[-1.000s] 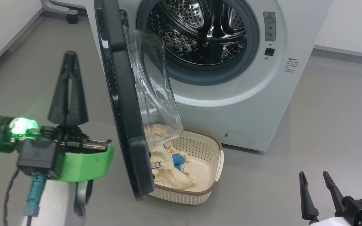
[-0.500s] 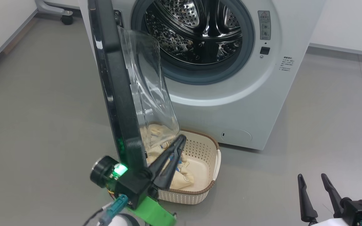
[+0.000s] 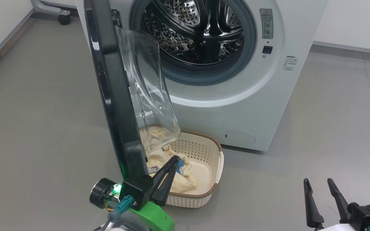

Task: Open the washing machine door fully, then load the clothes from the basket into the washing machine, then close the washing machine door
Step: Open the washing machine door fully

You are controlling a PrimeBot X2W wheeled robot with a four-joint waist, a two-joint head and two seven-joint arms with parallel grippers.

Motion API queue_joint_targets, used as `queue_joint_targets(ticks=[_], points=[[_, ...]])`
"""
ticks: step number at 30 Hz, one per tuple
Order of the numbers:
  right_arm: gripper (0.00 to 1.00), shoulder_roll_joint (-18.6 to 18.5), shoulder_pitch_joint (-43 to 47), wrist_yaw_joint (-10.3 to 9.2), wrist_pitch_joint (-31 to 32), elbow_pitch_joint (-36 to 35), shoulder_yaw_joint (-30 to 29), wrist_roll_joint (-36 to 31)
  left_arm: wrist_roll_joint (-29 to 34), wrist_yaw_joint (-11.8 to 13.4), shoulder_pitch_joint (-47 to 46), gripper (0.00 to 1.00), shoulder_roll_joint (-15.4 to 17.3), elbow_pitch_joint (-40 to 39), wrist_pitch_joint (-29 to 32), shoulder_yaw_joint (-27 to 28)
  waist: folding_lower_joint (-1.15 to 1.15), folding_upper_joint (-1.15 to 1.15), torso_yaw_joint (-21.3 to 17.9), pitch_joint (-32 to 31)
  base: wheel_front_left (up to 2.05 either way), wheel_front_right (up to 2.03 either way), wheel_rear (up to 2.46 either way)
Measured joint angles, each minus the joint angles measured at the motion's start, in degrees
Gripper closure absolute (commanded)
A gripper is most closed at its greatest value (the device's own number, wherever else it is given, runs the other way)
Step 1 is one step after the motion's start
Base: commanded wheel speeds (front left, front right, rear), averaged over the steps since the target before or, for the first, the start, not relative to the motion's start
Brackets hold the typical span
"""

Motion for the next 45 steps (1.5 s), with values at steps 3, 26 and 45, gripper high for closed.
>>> queue_joint_targets(ticks=[3,26,45], points=[[0.00,0.21,0.00,0.34,0.00,0.12,-0.34,-0.34,0.09,0.88,-0.02,1.00,0.00,1.05,-0.01,0.91,0.00,0.00,-0.09,0.04,0.00,0.00,0.00],[0.00,0.52,-0.12,1.43,0.00,0.42,-2.41,-1.42,0.33,5.15,-0.28,1.00,-0.02,3.38,-1.27,3.96,0.00,0.00,0.99,1.30,0.00,0.00,0.00],[0.00,0.71,-0.13,2.38,0.00,0.36,-3.58,-2.01,-1.19,7.43,1.53,1.00,-0.25,2.85,-4.66,9.12,0.00,0.00,5.96,2.17,0.00,0.00,0.00]])
